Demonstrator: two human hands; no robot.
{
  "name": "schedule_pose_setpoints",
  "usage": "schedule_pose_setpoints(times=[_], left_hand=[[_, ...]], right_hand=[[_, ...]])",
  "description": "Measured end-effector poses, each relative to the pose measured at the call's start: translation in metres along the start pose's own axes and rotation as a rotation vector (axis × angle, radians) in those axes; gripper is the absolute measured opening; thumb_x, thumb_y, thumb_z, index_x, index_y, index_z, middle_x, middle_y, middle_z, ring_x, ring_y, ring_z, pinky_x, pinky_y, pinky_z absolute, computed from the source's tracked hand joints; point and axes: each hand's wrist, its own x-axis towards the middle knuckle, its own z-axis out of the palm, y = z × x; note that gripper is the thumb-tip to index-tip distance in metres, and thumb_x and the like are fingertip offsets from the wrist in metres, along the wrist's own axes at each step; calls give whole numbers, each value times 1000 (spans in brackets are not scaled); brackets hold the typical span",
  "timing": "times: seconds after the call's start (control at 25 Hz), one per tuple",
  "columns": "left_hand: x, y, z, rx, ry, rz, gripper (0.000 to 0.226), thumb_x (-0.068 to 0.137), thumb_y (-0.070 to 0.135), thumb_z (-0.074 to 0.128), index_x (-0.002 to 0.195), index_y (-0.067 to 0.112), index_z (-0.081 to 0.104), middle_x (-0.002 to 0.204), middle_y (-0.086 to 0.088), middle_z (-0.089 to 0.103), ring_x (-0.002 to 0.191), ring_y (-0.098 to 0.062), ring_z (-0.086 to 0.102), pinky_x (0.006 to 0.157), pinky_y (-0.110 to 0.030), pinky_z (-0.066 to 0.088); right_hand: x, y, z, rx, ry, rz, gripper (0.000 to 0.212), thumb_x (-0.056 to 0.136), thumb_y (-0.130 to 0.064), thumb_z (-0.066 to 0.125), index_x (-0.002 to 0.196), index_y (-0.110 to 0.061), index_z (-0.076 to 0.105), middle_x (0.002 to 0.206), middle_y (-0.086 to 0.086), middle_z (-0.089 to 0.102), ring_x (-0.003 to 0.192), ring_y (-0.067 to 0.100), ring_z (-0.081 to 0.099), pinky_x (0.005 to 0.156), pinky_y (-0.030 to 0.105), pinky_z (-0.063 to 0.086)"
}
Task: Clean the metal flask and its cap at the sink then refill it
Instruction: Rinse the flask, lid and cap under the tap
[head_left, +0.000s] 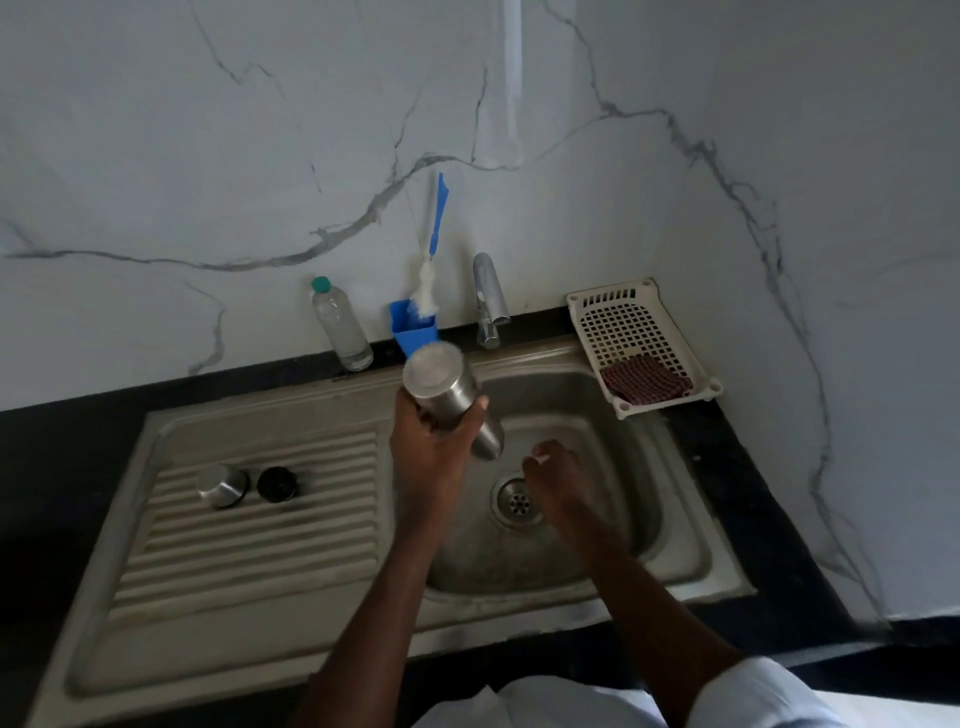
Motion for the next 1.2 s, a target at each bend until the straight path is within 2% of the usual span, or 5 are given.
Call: schedule_pose_setpoints(times=[0.16,0.36,0.6,0.8,1.2], left_hand=[[-14,-23,-26,-85,287,-148,63,81,9,88,137,13,59,129,0,71,112,-2,70,97,-23,58],[-9,-25,-104,-102,526,-134,61,80,5,88,135,11,62,128,-4,73,117,-16,71,98,-33,59],[5,-42,-239,105,686,-152,66,78,30,91,137,27,61,130,7,72,118,-10,70,104,-46,56],[36,-61,-330,140,730,-232,63,76,34,93,130,31,62,120,12,73,108,-3,71,100,-43,59],[89,-103,-390,290,589,-291,69,72,43,94,131,29,60,122,11,71,113,-10,68,100,-45,57]], right_hand=[[-1,7,12,-152,-71,-95,21,90,-22,65,110,-24,67,122,9,59,106,31,65,97,41,54],[-26,-32,42,-216,-140,-355,23,92,-18,59,112,-27,68,116,1,58,96,23,65,89,33,51],[-65,-74,125,-369,-249,-604,25,95,-20,57,116,-28,66,123,-3,61,112,21,62,97,35,46],[-93,-93,194,-312,-370,-727,13,101,-33,56,107,-32,67,110,-8,61,99,12,63,93,39,51],[-103,-159,297,-543,-344,-927,29,94,-30,65,122,-21,65,125,2,56,116,24,56,94,44,51]])
